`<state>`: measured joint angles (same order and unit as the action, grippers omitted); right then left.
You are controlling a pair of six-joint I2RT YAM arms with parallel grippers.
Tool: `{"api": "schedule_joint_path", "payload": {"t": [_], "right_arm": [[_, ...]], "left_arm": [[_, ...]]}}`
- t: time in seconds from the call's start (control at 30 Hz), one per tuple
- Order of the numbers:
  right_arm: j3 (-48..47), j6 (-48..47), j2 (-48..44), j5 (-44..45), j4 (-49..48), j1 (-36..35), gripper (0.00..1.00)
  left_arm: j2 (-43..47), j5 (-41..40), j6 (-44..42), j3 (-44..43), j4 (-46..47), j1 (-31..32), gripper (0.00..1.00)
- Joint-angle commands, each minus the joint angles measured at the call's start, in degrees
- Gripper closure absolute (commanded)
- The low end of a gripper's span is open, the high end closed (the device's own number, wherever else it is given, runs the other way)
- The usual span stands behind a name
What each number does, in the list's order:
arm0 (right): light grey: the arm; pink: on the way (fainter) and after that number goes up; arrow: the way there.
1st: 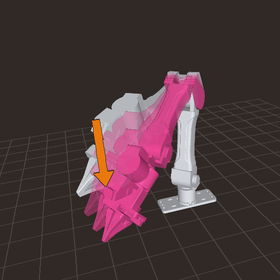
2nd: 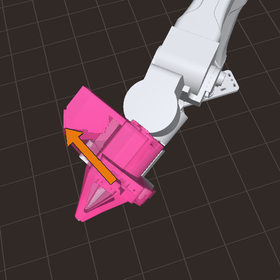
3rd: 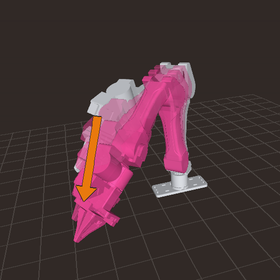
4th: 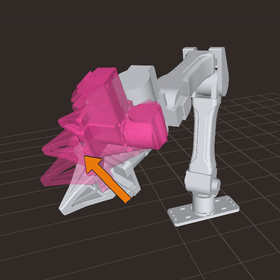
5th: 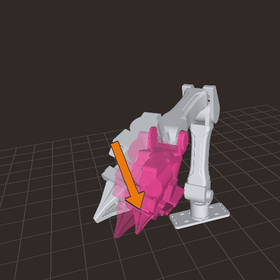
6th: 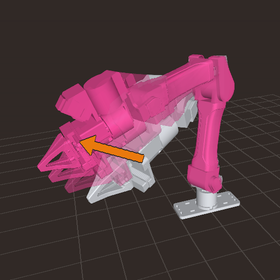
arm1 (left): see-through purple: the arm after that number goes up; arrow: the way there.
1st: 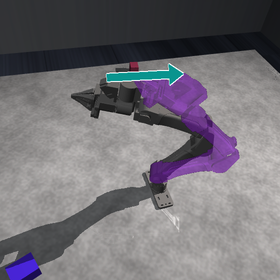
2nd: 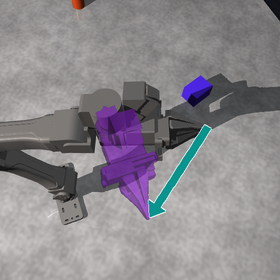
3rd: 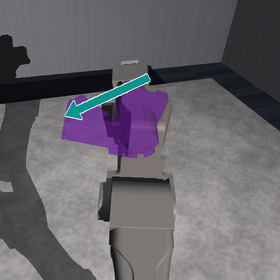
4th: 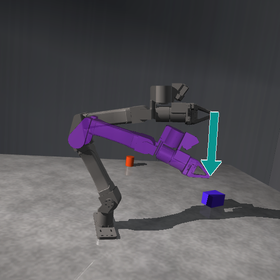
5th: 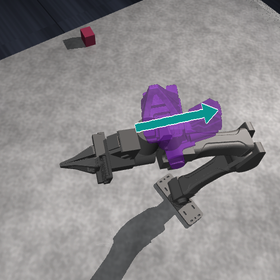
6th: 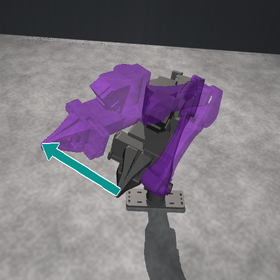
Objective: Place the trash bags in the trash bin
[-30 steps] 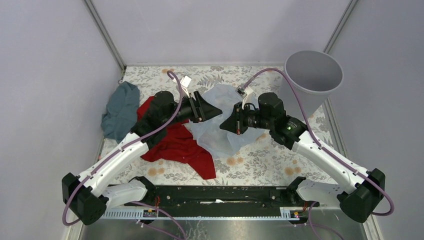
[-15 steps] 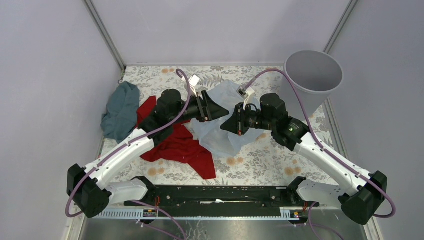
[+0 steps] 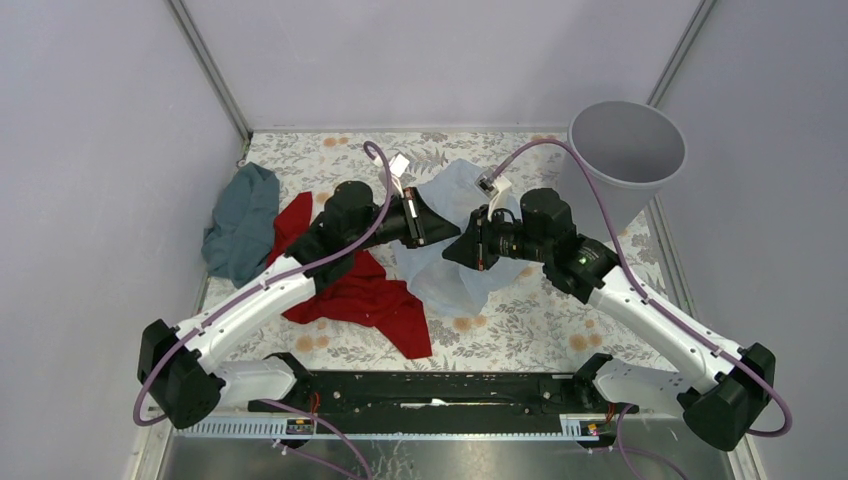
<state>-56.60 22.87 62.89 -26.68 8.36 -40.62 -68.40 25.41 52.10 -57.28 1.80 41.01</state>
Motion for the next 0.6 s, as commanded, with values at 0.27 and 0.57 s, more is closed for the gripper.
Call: {"api": "schedule_joint_path", "payload": {"t": [0.27, 0.57], "right_arm": [[-3.81, -4.85, -8.64, 27.92, 20.28, -0.34, 0.11], [-13.90, -8.75, -8.83, 70.71, 28.92, -0.27, 0.08]], "left_arm": [[13.73, -29.58, -12.17, -1.39, -15.31, 0.28, 1.00], [19.16, -31.44, -18.25, 0.43, -20.45, 0.28, 1.00]]}}
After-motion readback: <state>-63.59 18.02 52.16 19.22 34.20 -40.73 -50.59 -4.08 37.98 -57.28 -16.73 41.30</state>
